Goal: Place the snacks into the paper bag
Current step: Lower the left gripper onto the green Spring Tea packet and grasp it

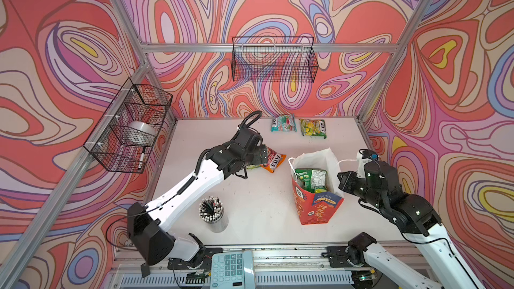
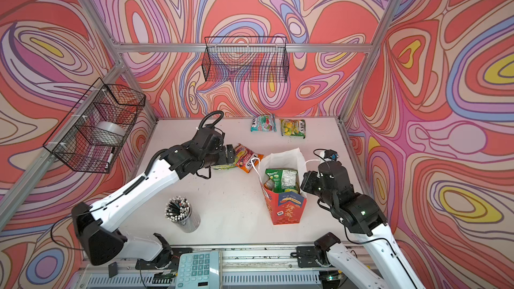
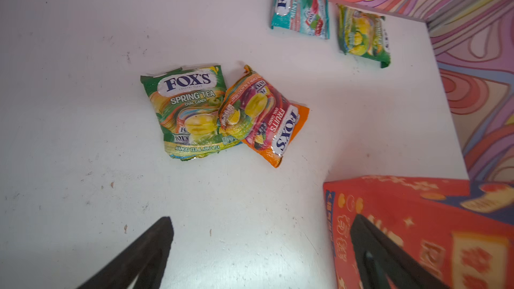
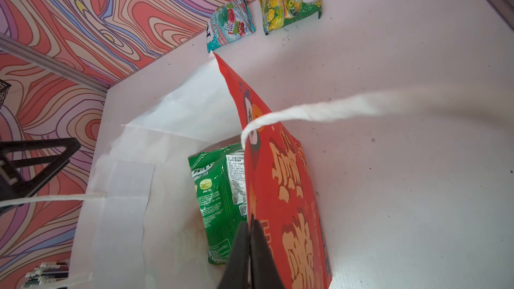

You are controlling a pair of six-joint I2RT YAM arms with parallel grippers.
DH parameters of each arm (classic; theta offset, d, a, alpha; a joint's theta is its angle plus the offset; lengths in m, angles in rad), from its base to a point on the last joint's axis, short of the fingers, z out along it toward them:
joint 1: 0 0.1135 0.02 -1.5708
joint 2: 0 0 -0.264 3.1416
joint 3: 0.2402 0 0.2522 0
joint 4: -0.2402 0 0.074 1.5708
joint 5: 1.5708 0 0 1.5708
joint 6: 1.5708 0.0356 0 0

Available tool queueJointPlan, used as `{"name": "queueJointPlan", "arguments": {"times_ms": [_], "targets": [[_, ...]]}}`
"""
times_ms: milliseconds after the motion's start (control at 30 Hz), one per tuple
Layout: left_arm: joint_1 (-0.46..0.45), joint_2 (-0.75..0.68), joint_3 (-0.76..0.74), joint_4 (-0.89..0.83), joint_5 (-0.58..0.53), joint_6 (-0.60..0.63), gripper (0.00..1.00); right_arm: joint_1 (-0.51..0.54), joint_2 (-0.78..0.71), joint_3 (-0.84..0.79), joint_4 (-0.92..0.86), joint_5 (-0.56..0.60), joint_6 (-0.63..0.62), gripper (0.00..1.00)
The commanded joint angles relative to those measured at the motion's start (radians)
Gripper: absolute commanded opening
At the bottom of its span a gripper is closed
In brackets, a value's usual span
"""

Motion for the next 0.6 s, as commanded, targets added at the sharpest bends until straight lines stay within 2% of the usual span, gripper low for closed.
{"name": "queueJointPlan", "arguments": {"times_ms": [0, 167, 233, 433, 567], "targets": [[0.076, 0.137, 0.08, -0.046, 0.006, -0.023, 1.0, 0.003, -0.011, -0.019, 0.004, 0.002, 0.0, 0.0], [0.169, 0.352, 0.231, -0.118, -0.012, -0.025, 1.0, 0.005, -0.01, -0.018, -0.001, -0.008, 0.001, 0.0], [0.207, 0.415, 0.284, -0.148, 0.016, -0.028, 1.0, 0.004, -0.017, -0.019, -0.01, 0.002, -0.002, 0.0], [0.295, 0.527, 0.29, -0.152, 0.101, -0.047, 1.0, 0.003, -0.031, -0.026, -0.022, 0.013, -0.005, 0.0], [0.304, 0.579, 0.295, -0.142, 0.111, -0.036, 0.98, 0.004, -0.024, -0.036, -0.019, 0.018, -0.009, 0.0]]}}
